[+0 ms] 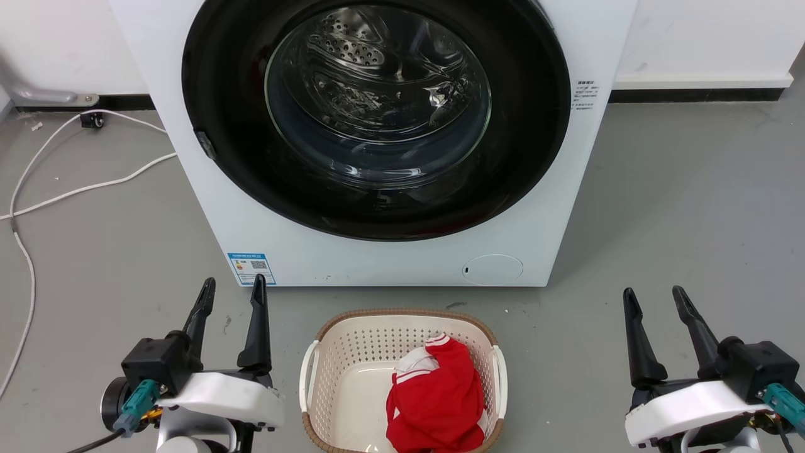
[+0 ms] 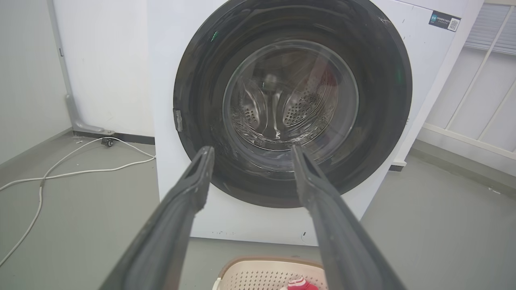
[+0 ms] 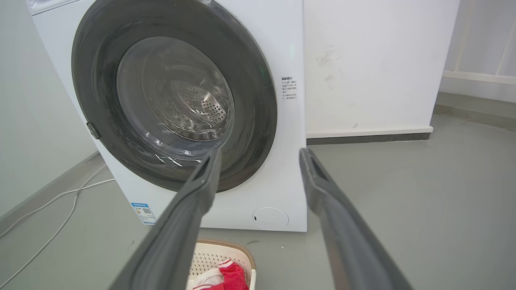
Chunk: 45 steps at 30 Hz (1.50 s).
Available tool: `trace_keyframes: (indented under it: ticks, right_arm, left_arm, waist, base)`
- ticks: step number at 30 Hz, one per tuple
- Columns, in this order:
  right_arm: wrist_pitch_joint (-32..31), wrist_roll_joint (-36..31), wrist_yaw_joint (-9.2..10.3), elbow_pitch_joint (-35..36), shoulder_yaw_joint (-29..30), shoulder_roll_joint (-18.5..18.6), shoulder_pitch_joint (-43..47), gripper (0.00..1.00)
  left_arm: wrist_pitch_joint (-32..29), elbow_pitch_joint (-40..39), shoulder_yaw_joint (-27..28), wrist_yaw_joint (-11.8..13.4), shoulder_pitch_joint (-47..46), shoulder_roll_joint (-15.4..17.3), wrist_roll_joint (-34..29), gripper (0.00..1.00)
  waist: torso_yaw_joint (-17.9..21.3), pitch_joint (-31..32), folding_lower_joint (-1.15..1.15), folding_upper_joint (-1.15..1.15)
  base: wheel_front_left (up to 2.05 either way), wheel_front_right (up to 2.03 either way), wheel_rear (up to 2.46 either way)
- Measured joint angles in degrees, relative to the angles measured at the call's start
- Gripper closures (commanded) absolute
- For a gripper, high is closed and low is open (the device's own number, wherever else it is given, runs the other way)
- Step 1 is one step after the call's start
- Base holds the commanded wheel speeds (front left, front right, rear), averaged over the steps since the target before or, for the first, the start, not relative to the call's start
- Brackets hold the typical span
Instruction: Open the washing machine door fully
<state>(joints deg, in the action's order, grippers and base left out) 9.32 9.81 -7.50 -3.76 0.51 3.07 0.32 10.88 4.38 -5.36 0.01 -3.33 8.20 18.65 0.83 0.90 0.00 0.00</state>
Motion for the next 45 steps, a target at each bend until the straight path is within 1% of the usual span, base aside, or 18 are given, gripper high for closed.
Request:
trace_keyframes:
  ticks: [21, 31, 38, 44, 45]
  right_arm:
    - [1.85, -8.28, 0.00, 0.81, -0.16, -0.04, 0.96, 0.00]
    - [2.52, -10.60, 0.00, 1.25, -0.35, -0.05, 1.02, 0.00]
    - [2.85, -12.56, 0.00, 1.49, -0.55, -0.07, 1.08, 0.00]
    - [2.83, -12.28, 0.00, 1.48, -0.55, -0.07, 1.10, 0.00]
    - [2.83, -12.00, 0.00, 1.47, -0.55, -0.07, 1.10, 0.00]
  left_arm:
    - [2.46, -1.48, 0.19, 0.74, 1.45, -0.58, -9.90, 0.00]
    - [3.49, -2.18, 0.78, 1.03, 2.03, -1.25, -14.06, 0.00]
    - [4.12, -2.42, 1.48, 0.71, 2.59, -1.72, -16.10, 0.00]
    - [4.19, -2.35, 2.03, 0.40, 2.92, -2.32, -15.96, 0.00]
    - [4.19, -2.27, 2.20, 0.01, 2.93, -2.56, -15.95, 0.00]
  waist:
    - [0.17, 0.26, 0.00, 0.00]
    - [0.28, 0.39, 0.00, 0.00]
    - [0.28, 0.47, 0.00, 0.00]
    - [0.28, 0.49, 0.00, 0.00]
    - [0.30, 0.48, 0.00, 0.00]
  base:
    - [0.00, 0.00, 0.00]
    - [0.00, 0.00, 0.00]
    - [0.00, 0.00, 0.00]
    - [0.00, 0.00, 0.00]
    - [0.00, 0.00, 0.00]
